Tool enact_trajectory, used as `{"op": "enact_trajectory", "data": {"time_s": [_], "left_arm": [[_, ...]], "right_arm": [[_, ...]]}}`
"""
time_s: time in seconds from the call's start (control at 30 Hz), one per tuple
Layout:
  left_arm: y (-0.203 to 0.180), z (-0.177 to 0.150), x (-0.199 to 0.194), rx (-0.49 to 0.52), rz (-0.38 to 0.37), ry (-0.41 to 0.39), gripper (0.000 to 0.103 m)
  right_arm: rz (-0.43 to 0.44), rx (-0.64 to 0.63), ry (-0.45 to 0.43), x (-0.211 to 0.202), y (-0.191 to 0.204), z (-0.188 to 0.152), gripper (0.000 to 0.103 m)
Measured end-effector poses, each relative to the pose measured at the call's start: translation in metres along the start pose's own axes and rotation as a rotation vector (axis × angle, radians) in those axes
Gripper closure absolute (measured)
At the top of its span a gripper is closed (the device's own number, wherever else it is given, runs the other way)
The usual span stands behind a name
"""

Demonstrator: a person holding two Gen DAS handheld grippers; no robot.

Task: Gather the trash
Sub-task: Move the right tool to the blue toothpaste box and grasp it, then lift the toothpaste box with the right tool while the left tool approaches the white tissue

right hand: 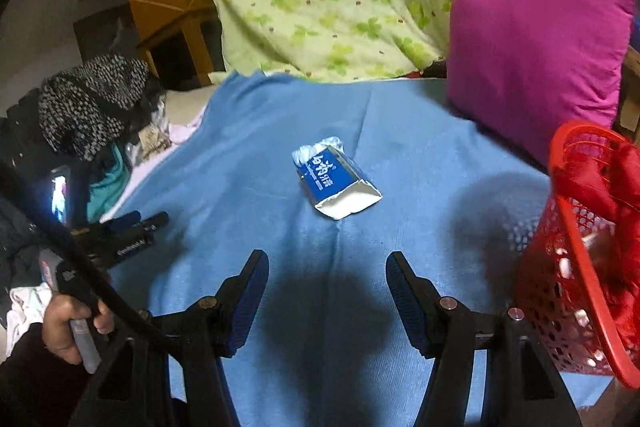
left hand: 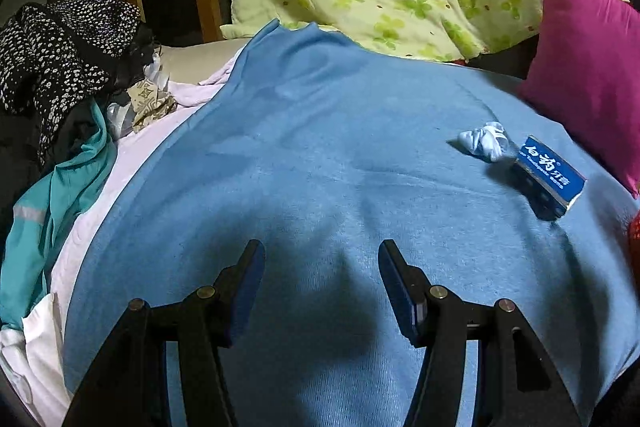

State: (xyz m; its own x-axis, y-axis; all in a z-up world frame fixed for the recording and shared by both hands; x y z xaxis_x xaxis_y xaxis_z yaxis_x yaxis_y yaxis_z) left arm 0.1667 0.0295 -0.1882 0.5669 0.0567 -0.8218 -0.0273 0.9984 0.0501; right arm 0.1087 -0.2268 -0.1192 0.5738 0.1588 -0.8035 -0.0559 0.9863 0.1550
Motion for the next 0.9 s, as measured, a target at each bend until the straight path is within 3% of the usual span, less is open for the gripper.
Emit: {"op": "enact_trajectory", "data": {"time_s": [0.3,0.5,0.9], "left_arm": [[-0.009,0.001,0.001,0.031,-0.018,-0.005,0.043],[-0.013,0.004,0.005,0.033,-0.046,0.006,0.043],[-0.017,0.007,0.011,0.045,-0.073,0.023,0.043]], "right_arm": [[-0.009,-0.058,0.018,0.028,0.005,0.028,0.037],[0.021,-0.116,0.02,0.059,0.019,0.054,0.027],[-0.104,-0.213,0.083,0.139,0.018,0.084,0.026]]}}
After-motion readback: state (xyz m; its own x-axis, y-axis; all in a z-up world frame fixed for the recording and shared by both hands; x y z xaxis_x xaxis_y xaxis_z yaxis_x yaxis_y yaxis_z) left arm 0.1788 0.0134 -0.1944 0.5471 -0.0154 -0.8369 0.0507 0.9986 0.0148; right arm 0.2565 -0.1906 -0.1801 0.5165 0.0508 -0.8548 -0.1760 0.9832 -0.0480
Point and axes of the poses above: each gripper's, at about its wrist camera, not at the fingertips, and x roughly the way its jaws point, y to its left, z to its top, the point moved 3 cm from there along x, roughly the way its jaws point, and after that the axes turned 12 degrees about y, right-handed, at the moved point
